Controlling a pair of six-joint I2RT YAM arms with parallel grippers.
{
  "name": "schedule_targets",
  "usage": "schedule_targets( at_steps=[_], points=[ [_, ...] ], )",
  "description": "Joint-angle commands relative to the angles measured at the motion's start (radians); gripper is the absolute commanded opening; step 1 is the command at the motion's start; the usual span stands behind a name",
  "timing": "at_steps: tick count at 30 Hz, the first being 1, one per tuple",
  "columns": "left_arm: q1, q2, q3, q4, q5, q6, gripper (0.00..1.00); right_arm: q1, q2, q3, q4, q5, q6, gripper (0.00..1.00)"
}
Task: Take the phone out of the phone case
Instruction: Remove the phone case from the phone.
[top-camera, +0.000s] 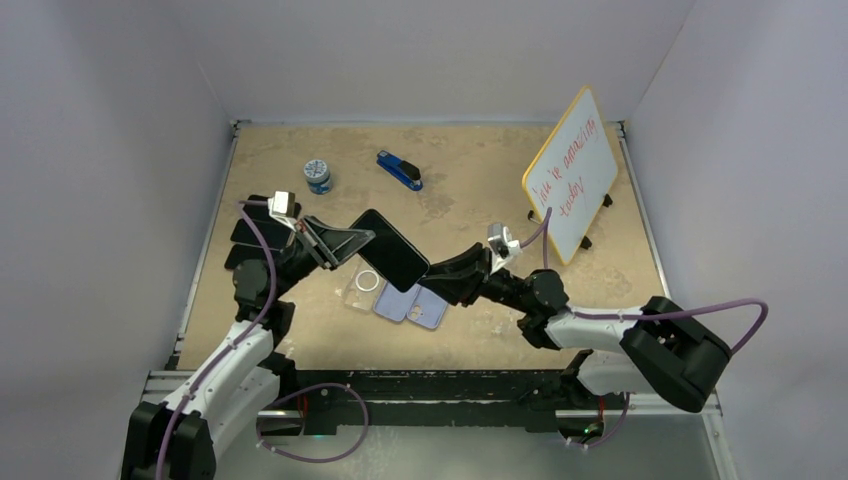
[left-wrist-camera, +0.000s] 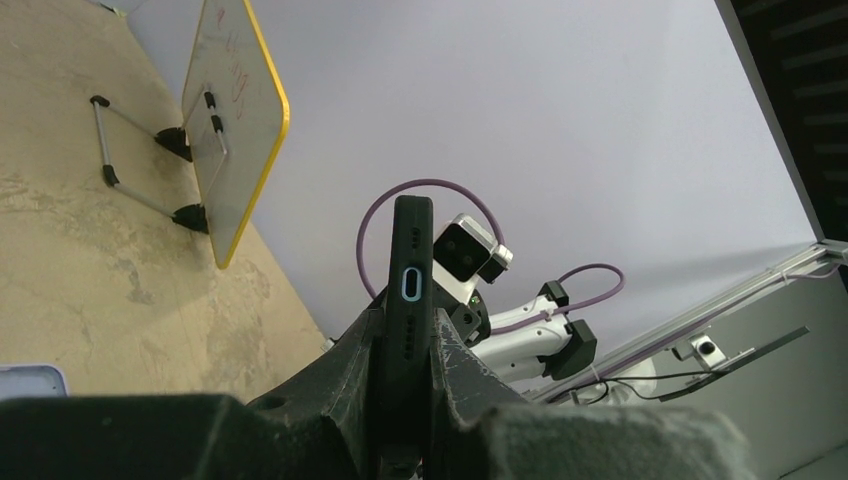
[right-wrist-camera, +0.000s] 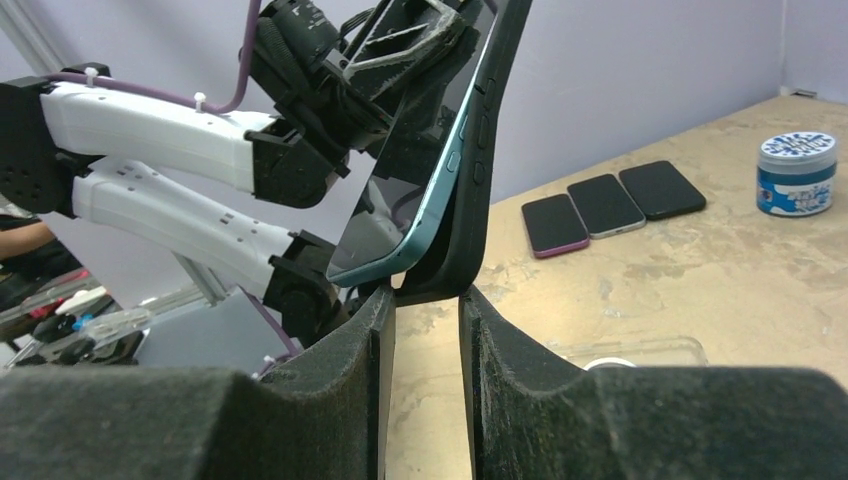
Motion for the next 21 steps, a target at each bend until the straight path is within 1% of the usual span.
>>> schedule_targets(
  at_steps=[1,5,12,21],
  points=[
    [-0.011,-0.006,0.068,0.099,0.143,-0.008,0.00,-0.019,-0.004,0.074,0.184,-0.019,0.009,0.31],
    [-0.015,-0.006,0.071,0.069,0.159,0.020,0.00,-0.020,-0.013,0.102,0.164,-0.052,0.025,0.31],
    [-0.060,0.021,0.071,0.048,0.148,0.056,0.00,-0.020,-0.011,0.141,0.115,-0.028,0.072,0.30],
    [-0.112,0.113,0.047,0.012,0.106,0.141,0.00,-0.021,0.066,0.170,0.218,-0.045,0.183,0.27]
  ],
)
